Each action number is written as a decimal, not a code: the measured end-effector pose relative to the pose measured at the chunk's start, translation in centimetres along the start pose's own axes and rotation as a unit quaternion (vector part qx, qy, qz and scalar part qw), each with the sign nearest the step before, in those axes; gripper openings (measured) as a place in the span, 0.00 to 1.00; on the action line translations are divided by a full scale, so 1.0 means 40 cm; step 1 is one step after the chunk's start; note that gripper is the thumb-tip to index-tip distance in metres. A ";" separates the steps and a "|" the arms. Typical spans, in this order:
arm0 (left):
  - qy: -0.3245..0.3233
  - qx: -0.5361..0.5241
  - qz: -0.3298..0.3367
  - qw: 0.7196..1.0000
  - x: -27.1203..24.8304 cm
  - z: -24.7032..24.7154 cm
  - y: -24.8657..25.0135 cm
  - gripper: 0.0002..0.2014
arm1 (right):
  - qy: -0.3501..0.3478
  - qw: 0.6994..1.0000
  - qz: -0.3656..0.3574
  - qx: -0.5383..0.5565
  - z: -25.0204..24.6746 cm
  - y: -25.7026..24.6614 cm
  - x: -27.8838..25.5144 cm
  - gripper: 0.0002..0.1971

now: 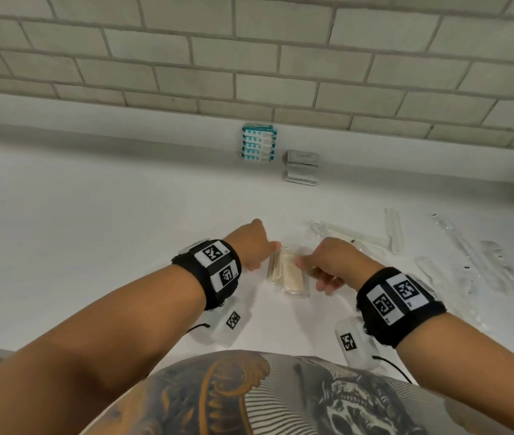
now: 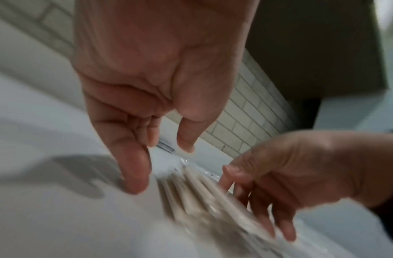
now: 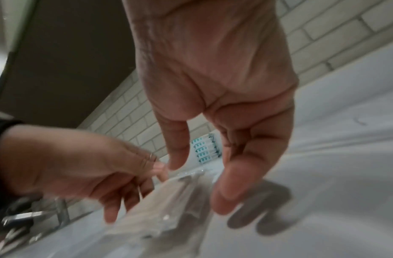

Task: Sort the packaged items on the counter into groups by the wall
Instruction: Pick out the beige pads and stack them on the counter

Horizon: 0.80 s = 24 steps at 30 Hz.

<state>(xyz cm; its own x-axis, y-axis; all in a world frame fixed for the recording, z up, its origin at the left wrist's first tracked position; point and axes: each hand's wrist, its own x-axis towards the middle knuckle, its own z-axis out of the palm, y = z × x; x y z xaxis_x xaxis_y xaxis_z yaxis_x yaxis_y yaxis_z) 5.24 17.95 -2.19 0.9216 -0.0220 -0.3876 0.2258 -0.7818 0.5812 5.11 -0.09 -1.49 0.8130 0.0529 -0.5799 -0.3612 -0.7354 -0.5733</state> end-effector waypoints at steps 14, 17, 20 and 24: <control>-0.019 -0.315 -0.054 0.947 -0.011 0.035 -0.051 0.12 | -0.038 0.998 -0.040 0.039 0.078 -0.085 0.040 0.10; -0.025 -0.335 -0.056 0.940 -0.008 0.033 -0.056 0.11 | -0.029 0.996 -0.028 0.079 0.069 -0.087 0.043 0.10; -0.035 -0.366 -0.058 0.928 -0.005 0.029 -0.056 0.10 | -0.031 0.994 0.000 0.103 0.052 -0.085 0.049 0.14; -0.060 -0.399 -0.055 0.913 -0.002 0.038 -0.062 0.07 | -0.040 0.997 -0.010 0.059 0.061 -0.089 0.045 0.12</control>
<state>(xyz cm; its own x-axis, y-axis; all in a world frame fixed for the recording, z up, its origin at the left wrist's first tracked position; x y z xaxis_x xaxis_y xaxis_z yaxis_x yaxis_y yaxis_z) 4.13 18.94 -4.67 0.8489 -0.0757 -0.5230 0.5174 -0.0820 0.8518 6.76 4.28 -1.90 0.7826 0.1241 -0.6101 -0.4009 -0.6492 -0.6464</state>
